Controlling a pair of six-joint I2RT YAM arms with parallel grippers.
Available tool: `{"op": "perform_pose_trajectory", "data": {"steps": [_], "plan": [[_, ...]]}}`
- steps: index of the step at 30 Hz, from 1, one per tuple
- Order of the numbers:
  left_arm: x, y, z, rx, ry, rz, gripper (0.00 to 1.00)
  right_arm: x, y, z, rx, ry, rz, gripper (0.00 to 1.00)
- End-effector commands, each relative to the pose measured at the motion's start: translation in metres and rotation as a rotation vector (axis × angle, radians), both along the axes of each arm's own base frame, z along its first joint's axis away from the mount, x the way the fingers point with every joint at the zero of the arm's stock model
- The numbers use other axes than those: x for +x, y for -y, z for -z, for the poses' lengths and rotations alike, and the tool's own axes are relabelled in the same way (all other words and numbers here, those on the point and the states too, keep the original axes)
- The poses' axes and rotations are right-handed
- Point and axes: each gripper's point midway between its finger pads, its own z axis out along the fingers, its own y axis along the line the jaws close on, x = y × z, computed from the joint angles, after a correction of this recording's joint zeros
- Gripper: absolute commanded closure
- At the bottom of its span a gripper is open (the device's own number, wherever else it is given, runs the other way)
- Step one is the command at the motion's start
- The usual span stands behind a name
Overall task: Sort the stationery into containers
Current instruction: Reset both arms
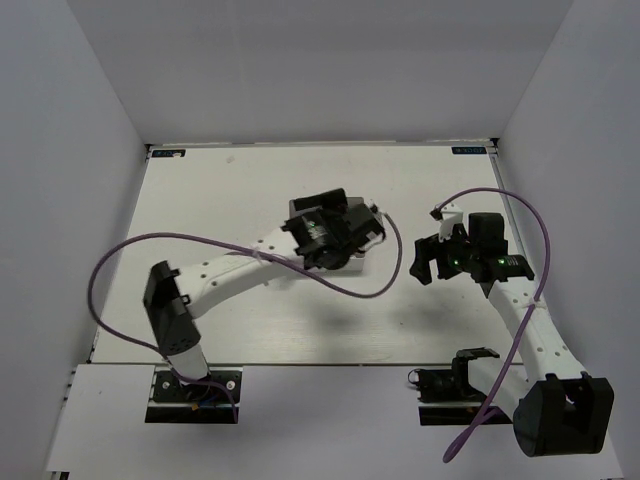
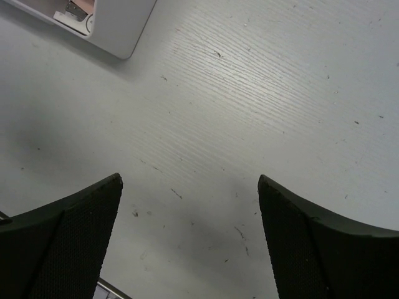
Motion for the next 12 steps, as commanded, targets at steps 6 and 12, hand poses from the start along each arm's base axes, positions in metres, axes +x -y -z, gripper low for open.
{"op": "perform_pose_trajectory", "data": {"steps": [6, 12], "plan": [[-0.105, -0.058, 0.067, -0.838, -0.516, -0.313, 0.00, 0.019, 0.012, -0.020, 0.039, 0.064, 0.198, 0.09], [-0.122, -0.100, 0.075, -1.096, -0.448, -0.298, 0.00, 0.021, 0.016, -0.020, 0.046, 0.099, 0.231, 0.09]]}}
